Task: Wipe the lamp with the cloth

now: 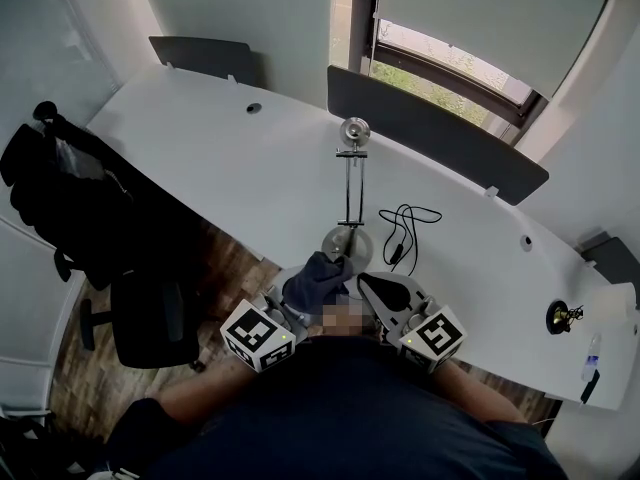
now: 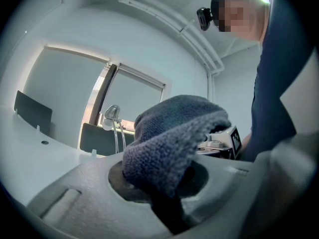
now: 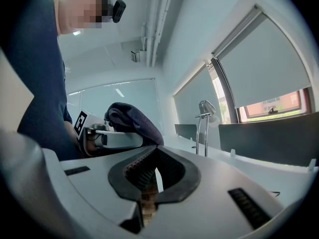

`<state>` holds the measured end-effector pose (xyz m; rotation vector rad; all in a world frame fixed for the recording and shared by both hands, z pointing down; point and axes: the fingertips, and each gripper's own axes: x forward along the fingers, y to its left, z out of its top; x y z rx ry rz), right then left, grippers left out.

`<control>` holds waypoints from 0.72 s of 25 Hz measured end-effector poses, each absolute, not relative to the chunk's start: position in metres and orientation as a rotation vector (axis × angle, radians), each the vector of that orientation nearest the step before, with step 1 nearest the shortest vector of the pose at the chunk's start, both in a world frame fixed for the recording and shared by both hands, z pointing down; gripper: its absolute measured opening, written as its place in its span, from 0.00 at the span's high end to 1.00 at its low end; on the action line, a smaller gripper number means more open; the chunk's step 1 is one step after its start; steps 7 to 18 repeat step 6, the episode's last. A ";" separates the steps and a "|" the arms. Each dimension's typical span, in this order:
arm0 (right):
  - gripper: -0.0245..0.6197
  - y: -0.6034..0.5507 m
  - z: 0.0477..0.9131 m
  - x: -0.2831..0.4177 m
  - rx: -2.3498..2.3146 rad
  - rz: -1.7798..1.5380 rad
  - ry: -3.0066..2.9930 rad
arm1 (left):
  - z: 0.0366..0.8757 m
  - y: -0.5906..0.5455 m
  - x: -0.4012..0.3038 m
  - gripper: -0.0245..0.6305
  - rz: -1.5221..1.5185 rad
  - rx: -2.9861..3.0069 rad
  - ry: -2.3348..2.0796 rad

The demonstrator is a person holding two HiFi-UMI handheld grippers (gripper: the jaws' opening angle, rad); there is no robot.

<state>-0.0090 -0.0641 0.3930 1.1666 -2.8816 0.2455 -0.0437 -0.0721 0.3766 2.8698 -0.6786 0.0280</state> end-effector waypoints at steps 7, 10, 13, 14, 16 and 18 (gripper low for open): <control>0.95 -0.065 0.397 -0.004 1.197 0.276 -2.885 | 0.377 -0.073 -0.040 0.86 0.016 2.864 -0.672; 0.95 -0.065 0.397 -0.004 1.197 0.276 -2.885 | 0.377 -0.073 -0.040 0.86 0.016 2.864 -0.672; 0.95 -0.065 0.397 -0.004 1.197 0.276 -2.885 | 0.377 -0.073 -0.040 0.86 0.016 2.864 -0.672; 0.95 -0.065 0.397 -0.004 1.197 0.276 -2.885 | 0.377 -0.073 -0.040 0.86 0.016 2.864 -0.672; 0.95 -0.065 0.397 -0.004 1.197 0.276 -2.885 | 0.377 -0.073 -0.040 0.86 0.016 2.864 -0.672; 0.95 -0.065 0.397 -0.004 1.197 0.276 -2.885 | 0.377 -0.073 -0.040 0.86 0.016 2.864 -0.672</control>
